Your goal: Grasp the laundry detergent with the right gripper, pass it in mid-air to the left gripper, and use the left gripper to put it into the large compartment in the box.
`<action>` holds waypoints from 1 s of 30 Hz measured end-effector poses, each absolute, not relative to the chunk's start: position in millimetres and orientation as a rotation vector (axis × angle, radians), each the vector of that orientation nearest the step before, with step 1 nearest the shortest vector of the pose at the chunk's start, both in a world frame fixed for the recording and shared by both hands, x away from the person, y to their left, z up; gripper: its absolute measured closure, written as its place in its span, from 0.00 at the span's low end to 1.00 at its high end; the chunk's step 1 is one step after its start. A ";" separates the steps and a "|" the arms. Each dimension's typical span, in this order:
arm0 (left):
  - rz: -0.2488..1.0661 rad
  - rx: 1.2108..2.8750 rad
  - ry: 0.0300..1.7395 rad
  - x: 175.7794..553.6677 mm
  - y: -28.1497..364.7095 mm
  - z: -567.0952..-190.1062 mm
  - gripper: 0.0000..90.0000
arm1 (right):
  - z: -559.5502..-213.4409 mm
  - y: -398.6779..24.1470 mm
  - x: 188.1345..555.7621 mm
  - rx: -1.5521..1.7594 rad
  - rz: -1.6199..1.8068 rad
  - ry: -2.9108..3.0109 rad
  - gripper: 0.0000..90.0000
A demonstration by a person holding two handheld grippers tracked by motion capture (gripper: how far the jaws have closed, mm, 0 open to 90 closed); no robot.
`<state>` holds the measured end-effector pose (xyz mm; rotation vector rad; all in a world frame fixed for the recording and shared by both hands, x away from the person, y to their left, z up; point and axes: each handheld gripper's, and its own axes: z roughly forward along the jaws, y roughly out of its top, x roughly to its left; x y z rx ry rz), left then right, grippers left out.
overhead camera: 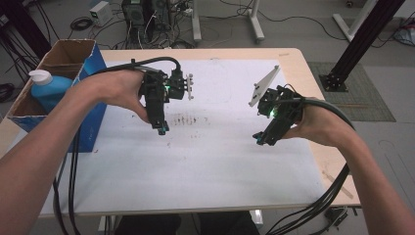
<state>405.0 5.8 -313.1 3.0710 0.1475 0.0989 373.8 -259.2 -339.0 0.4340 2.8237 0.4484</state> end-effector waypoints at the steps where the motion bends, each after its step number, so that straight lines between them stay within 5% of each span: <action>1: 0.098 3.070 0.148 405.0 6.3 -313.2 0.19 | -339.1 -259.2 374.2 0.431 0.448 2.825 0.13; 30: 0.089 3.080 0.150 402.4 9.7 -313.6 0.19 | -338.2 -257.3 374.3 0.419 0.454 2.826 0.13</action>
